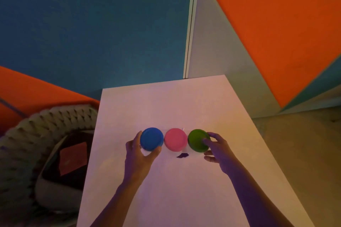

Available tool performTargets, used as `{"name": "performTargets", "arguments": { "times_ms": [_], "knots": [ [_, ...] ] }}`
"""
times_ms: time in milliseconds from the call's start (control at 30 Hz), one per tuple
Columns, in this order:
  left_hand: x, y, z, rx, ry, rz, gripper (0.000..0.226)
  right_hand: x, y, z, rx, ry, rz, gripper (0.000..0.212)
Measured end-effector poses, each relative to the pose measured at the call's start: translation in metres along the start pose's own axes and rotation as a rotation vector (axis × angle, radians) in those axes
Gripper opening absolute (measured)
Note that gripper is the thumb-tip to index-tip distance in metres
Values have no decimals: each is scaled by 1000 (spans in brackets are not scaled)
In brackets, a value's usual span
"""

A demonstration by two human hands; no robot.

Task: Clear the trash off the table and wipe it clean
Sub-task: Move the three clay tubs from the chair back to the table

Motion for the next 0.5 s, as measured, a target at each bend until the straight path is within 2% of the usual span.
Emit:
{"name": "performTargets", "arguments": {
  "times_ms": [233, 500],
  "knots": [
    [1, -83, -1, -26, -2, 4, 89, 47, -76, -23, 22, 47, 11, 37],
    [-41, -186, 8, -121, -18, 7, 88, 138, -175, -40, 53, 113, 78, 49]
  ]
}}
Point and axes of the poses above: each hand's wrist, its own y-axis away from the middle knuckle, its own z-axis out of the back of the hand, x = y × z, the point moved 10 cm from there along -y, towards the middle knuckle, and after that the axes turned 7 degrees about x, right-handed, at the moved point
